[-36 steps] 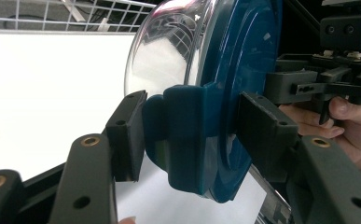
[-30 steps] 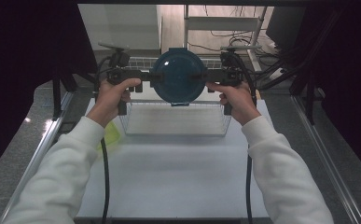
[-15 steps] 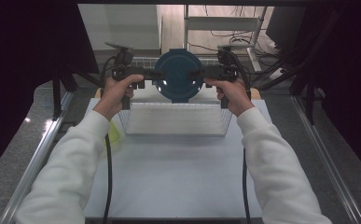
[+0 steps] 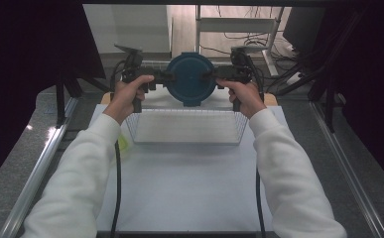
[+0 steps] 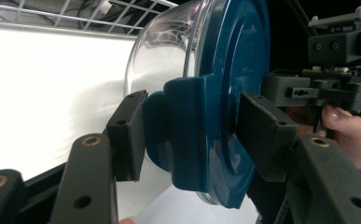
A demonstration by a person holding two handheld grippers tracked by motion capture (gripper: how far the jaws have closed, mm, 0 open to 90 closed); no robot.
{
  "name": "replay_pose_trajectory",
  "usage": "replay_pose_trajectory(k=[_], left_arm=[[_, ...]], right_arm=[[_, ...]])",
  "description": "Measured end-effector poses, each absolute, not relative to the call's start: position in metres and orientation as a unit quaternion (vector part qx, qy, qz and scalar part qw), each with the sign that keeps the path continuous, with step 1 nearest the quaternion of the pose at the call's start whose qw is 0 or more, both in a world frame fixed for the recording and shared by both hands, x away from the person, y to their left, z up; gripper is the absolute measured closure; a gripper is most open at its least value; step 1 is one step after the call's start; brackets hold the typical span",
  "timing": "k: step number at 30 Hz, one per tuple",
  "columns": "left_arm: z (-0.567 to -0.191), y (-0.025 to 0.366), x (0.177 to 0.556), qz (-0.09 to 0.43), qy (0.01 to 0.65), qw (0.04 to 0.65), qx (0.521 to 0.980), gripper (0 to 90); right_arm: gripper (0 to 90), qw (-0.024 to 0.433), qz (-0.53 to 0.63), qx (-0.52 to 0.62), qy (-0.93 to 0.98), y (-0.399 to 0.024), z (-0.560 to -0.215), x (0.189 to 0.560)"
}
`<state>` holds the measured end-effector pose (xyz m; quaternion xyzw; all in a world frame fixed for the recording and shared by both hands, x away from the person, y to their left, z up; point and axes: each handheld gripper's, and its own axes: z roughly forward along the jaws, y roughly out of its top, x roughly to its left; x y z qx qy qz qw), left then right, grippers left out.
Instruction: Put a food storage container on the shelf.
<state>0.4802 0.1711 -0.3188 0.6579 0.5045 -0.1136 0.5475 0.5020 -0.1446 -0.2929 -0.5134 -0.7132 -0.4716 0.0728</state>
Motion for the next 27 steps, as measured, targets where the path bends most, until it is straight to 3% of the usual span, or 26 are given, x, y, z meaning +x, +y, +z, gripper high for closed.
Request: replay_pose_trajectory(k=[27], left_arm=[[-0.342,0.17,0.512,-0.171,0.556,0.553,0.597,39.4]], right_arm=[[27.8,0.121,-0.455,-0.593,-0.653,-0.146,-0.309,0.53]])
